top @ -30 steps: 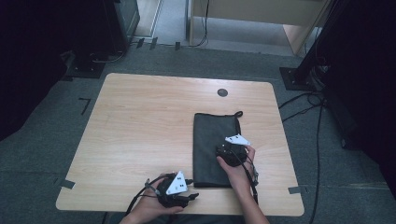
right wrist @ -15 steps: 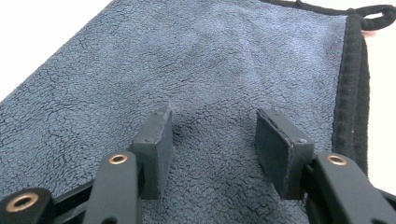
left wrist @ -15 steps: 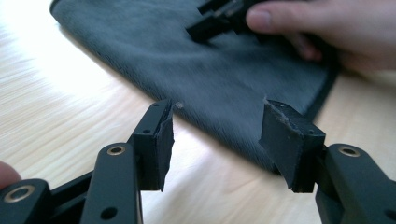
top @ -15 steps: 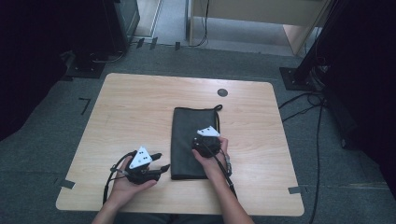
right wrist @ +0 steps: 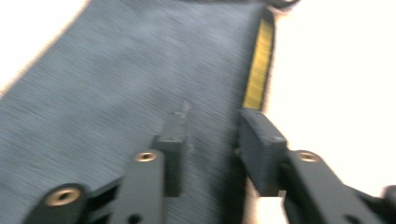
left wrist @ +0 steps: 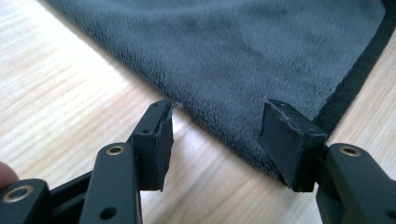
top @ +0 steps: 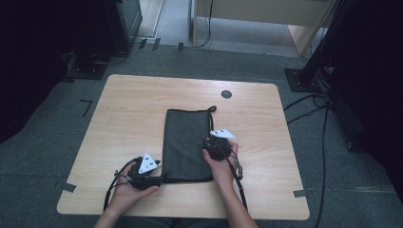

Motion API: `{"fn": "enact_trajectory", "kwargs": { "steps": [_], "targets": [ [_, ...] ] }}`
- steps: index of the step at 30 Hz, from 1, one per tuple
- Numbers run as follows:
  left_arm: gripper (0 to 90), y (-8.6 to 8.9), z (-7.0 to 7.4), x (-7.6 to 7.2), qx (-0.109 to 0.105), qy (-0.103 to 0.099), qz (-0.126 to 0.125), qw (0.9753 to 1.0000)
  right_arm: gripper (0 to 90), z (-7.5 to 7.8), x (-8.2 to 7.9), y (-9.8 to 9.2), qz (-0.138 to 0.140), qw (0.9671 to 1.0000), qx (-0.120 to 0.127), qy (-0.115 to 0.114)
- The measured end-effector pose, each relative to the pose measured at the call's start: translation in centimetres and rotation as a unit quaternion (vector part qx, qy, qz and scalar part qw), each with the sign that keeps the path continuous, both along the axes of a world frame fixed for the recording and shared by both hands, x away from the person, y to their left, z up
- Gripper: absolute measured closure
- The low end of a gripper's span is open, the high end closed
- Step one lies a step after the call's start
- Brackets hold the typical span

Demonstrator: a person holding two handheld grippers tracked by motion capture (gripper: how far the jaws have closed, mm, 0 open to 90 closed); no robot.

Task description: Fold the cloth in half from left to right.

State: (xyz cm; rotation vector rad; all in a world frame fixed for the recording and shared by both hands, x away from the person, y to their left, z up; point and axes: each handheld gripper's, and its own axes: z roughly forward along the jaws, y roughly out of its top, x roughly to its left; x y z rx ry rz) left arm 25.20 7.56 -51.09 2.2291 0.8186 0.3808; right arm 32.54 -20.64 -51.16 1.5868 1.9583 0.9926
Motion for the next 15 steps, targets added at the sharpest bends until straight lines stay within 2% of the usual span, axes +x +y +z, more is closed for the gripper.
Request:
{"fn": "enact_trajectory", "kwargs": {
  "steps": [1, 4, 7, 9, 11, 13, 15],
  "targets": [
    [43.7, 0.0, 0.0, -0.1, -0.001, 0.001, 0.001, 1.0000, 67.9, -0.2, -0.1, -0.4, 0.007, 0.9999, -0.007, 0.006],
    [43.7, 0.0, -0.1, -0.4, 0.007, -0.004, -0.006, 1.0000, 68.9, -0.5, -0.7, -1.2, 0.026, 0.9995, -0.020, -0.002],
    [43.7, 0.1, -0.2, -0.5, 0.003, -0.005, -0.005, 1.0000, 64.0, -0.3, -0.9, -1.8, 0.023, 0.9995, -0.020, 0.001],
    [43.7, 0.2, -0.2, -0.4, 0.000, -0.004, -0.004, 1.0000, 58.0, -0.2, -0.7, -2.3, 0.018, 0.9997, -0.012, 0.006],
    [43.7, 0.3, -0.3, -0.4, -0.004, -0.002, -0.004, 1.0000, 56.3, -0.1, -0.5, -2.6, 0.014, 0.9999, 0.000, 0.009],
    [43.6, 0.3, -0.3, -0.4, -0.006, -0.002, -0.003, 1.0000, 55.8, 0.0, -0.5, -2.5, 0.018, 0.9998, -0.007, 0.001],
    [43.5, 0.3, -0.4, -0.4, -0.007, -0.003, -0.002, 1.0000, 53.6, 0.4, -0.1, -2.1, 0.017, 0.9995, -0.025, -0.008]
  ]
}}
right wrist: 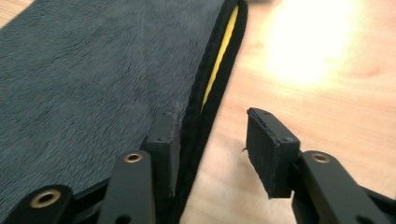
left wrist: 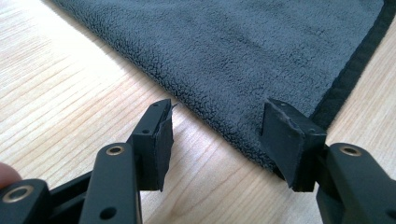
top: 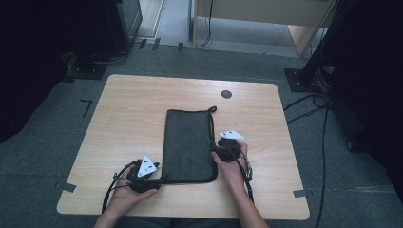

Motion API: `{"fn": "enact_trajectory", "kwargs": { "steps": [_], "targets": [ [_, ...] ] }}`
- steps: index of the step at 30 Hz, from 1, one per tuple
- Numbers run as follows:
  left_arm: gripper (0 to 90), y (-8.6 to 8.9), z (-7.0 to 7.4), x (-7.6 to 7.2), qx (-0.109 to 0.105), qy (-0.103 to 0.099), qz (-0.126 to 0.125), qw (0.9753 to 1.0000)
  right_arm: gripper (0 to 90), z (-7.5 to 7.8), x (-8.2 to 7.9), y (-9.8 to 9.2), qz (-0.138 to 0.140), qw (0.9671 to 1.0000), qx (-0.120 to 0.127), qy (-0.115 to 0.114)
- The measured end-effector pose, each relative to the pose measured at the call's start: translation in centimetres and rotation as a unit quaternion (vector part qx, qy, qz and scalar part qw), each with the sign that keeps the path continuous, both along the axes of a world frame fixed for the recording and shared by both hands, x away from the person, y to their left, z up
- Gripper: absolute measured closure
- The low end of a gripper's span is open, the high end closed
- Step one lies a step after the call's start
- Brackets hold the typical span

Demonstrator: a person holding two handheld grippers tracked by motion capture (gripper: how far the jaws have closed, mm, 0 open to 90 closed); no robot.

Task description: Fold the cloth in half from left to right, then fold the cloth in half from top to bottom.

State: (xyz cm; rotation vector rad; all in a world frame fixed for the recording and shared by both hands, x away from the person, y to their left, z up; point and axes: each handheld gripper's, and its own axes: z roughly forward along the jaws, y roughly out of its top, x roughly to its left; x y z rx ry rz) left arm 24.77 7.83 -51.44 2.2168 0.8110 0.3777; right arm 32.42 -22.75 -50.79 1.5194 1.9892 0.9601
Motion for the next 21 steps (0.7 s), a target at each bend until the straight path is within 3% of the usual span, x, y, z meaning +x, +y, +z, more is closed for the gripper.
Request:
{"fn": "enact_trajectory", "kwargs": {
  "steps": [3, 7, 10, 12, 18, 21],
  "targets": [
    [43.2, -0.1, 0.0, -0.1, 0.001, -0.007, -0.002, 1.0000, 52.3, 0.9, 1.2, 0.1, -0.006, 1.0000, 0.001, -0.007],
    [42.7, -0.1, -0.1, -0.1, 0.001, -0.008, -0.003, 1.0000, 51.4, 2.3, 4.2, 0.3, 0.007, 0.9999, 0.004, -0.013],
    [41.2, 0.0, -0.1, 0.1, -0.005, -0.002, 0.000, 1.0000, 50.6, 2.7, 6.6, 0.5, 0.022, 0.9992, 0.032, 0.000],
    [40.8, 0.0, -0.1, 0.1, -0.005, -0.002, 0.000, 1.0000, 50.2, 2.5, 8.6, 0.7, 0.022, 0.9992, 0.034, 0.007],
    [40.8, 0.0, -0.2, 0.0, -0.006, -0.004, 0.000, 1.0000, 48.0, 2.0, 12.4, 0.8, 0.016, 0.9971, 0.056, 0.050],
    [40.8, 0.1, -0.2, 0.1, -0.007, -0.003, 0.001, 1.0000, 47.8, 1.5, 13.8, 0.8, -0.001, 0.9955, 0.065, 0.069]
  ]
}}
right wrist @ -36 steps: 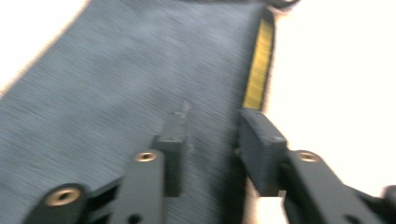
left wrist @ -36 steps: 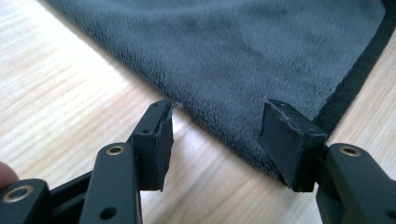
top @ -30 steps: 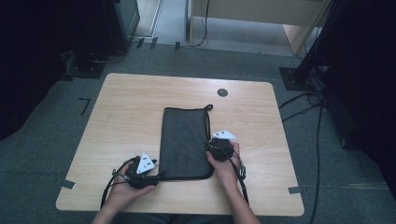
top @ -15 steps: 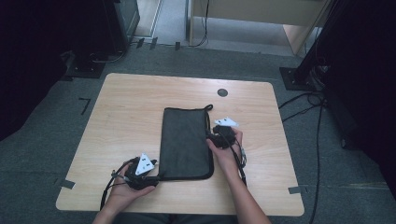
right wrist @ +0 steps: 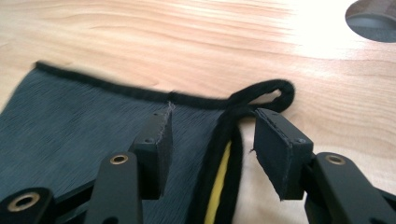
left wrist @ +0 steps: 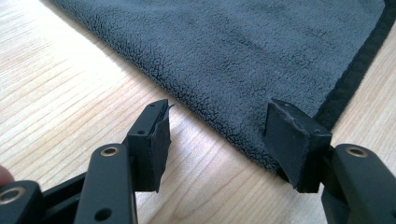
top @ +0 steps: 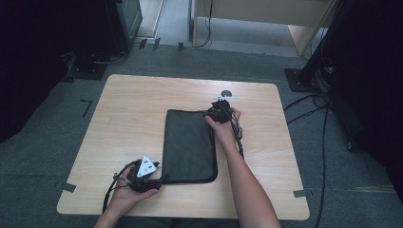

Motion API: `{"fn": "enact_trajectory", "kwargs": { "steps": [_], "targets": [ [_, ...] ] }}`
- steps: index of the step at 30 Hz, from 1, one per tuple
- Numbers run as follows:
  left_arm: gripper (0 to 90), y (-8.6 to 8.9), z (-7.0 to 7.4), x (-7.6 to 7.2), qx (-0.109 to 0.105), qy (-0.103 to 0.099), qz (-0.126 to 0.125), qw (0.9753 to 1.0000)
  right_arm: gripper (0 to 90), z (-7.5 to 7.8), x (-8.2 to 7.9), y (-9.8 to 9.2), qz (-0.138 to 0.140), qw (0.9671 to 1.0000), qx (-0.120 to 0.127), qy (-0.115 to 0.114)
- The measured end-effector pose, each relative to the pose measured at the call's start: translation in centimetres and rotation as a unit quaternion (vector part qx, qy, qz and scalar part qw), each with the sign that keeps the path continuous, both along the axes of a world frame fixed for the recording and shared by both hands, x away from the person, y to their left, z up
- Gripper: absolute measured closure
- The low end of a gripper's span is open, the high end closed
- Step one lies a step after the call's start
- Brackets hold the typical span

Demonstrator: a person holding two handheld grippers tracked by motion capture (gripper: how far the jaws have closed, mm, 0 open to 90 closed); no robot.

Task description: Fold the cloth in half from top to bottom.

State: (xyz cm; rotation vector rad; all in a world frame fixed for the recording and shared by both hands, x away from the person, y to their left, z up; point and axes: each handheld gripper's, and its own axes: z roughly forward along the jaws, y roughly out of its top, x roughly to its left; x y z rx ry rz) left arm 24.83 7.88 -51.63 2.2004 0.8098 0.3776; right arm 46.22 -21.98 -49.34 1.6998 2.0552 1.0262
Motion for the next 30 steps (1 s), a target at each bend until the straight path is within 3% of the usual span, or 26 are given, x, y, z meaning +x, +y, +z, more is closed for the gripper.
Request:
{"fn": "enact_trajectory", "kwargs": {
  "steps": [2, 5, 8, 12, 16, 19, 22, 25, 27, 30],
  "targets": [
    [40.9, 0.0, 0.0, 0.0, 0.000, -0.001, 0.001, 1.0000, 48.5, -0.5, 0.6, 0.0, -0.003, 0.9999, 0.001, 0.012],
    [41.0, 0.0, 0.0, -0.1, 0.000, -0.002, 0.001, 1.0000, 50.2, -1.2, 1.0, 0.2, 0.011, 0.9999, -0.001, 0.011],
    [41.0, 0.0, 0.0, -0.1, -0.002, -0.001, 0.002, 1.0000, 52.1, -1.3, 1.2, 0.6, 0.004, 0.9978, -0.065, -0.002],
    [41.1, 0.0, 0.0, 0.0, -0.002, 0.000, 0.002, 1.0000, 55.0, -1.2, 1.4, -0.7, -0.018, 0.9980, -0.061, -0.005],
    [41.0, 0.1, 0.0, 0.0, -0.003, 0.003, 0.000, 1.0000, 55.0, -1.1, 1.2, -1.3, 0.003, 0.9992, -0.037, -0.016],
    [40.8, 0.1, 0.0, 0.1, -0.005, 0.006, 0.000, 1.0000, 49.9, -1.0, 1.0, -1.4, 0.023, 0.9997, 0.003, -0.002],
    [40.2, 0.1, 0.0, 0.1, -0.006, 0.004, 0.001, 1.0000, 51.2, -1.3, 0.8, -0.7, 0.037, 0.9989, -0.027, 0.004],
    [36.6, 0.3, 0.1, 0.3, -0.013, 0.008, 0.006, 0.9999, 56.9, -1.5, 0.4, -0.4, 0.033, 0.9983, -0.045, -0.012],
    [32.1, 0.7, 0.3, 0.6, -0.031, 0.019, 0.015, 0.9992, 59.6, -1.7, 0.0, -0.3, 0.027, 0.9979, -0.053, -0.024],
    [31.0, 1.3, 0.7, 1.5, -0.063, 0.027, 0.042, 0.9967, 69.4, -2.1, -0.4, -0.4, 0.029, 0.9980, -0.039, -0.041]
  ]
}}
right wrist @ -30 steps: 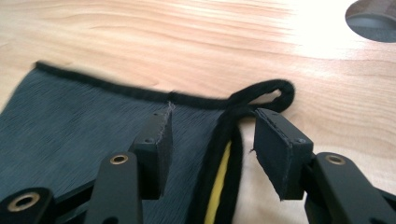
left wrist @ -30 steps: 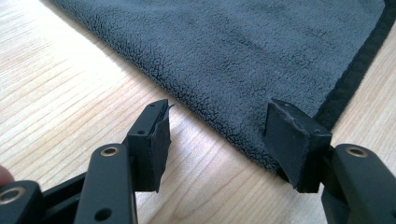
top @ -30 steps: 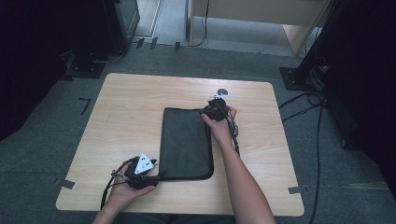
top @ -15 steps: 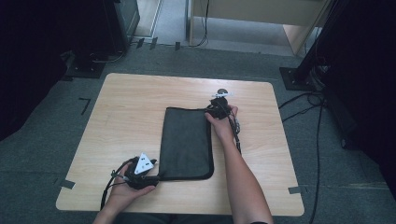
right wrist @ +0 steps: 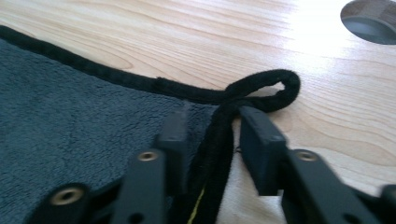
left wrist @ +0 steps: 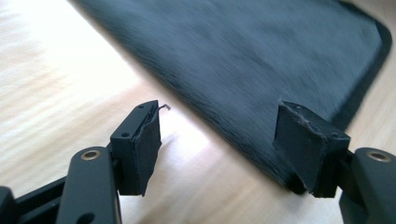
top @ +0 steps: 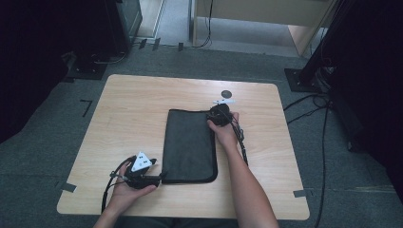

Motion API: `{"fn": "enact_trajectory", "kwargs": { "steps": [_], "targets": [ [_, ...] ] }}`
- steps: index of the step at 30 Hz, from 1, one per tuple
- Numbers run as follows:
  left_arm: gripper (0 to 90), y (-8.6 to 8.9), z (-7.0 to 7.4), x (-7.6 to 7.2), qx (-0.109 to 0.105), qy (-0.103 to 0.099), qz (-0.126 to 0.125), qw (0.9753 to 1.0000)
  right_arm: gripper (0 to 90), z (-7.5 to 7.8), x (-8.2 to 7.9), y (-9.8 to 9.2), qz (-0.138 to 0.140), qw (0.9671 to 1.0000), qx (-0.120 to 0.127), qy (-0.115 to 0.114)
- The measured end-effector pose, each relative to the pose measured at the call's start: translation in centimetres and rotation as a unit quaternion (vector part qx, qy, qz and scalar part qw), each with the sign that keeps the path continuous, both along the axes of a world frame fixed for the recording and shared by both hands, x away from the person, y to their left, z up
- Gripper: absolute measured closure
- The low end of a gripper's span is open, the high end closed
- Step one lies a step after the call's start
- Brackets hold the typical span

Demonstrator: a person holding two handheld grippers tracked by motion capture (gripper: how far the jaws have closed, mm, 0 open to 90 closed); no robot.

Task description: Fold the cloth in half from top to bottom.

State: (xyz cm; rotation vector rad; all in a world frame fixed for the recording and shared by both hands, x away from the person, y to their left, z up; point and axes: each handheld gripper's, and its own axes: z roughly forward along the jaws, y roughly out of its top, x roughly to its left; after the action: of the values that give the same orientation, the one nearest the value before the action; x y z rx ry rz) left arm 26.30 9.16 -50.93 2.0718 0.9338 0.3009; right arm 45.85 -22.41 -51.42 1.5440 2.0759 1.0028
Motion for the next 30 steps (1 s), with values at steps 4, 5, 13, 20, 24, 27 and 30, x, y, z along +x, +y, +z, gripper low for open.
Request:
{"fn": "enact_trajectory", "kwargs": {
  "steps": [4, 5, 13, 20, 24, 27, 30],
  "targets": [
    [29.7, 0.1, 0.5, 2.0, -0.003, 0.006, 0.053, 0.9986, 83.3, -0.1, -0.1, -0.2, -0.002, 0.9998, 0.021, 0.003],
    [29.3, 0.1, 0.6, 2.6, -0.004, 0.008, 0.063, 0.9980, 84.6, 0.0, -0.1, -0.3, -0.004, 0.9996, 0.028, 0.006],
    [30.2, -1.5, 0.7, 9.4, 0.033, 0.000, 0.128, 0.9912, 84.8, 0.0, -0.5, -0.7, 0.001, 0.9994, 0.034, -0.005],
    [32.6, -2.9, 1.0, 13.9, 0.031, 0.016, 0.168, 0.9852, 71.3, -0.4, -0.5, -0.8, -0.013, 0.9990, 0.042, -0.006],
    [35.5, -3.9, 0.6, 16.5, 0.036, 0.024, 0.185, 0.9818, 62.6, -0.3, -0.5, -0.8, -0.007, 0.9985, 0.054, 0.003],
    [34.9, -4.6, 0.3, 17.9, 0.044, 0.021, 0.197, 0.9791, 61.7, -0.2, -0.7, -0.7, 0.000, 0.9989, 0.046, 0.003],
    [37.1, -5.1, 0.1, 18.9, 0.037, 0.024, 0.197, 0.9794, 65.1, -0.3, -1.1, -0.6, -0.006, 0.9993, 0.036, -0.006]
  ]
}}
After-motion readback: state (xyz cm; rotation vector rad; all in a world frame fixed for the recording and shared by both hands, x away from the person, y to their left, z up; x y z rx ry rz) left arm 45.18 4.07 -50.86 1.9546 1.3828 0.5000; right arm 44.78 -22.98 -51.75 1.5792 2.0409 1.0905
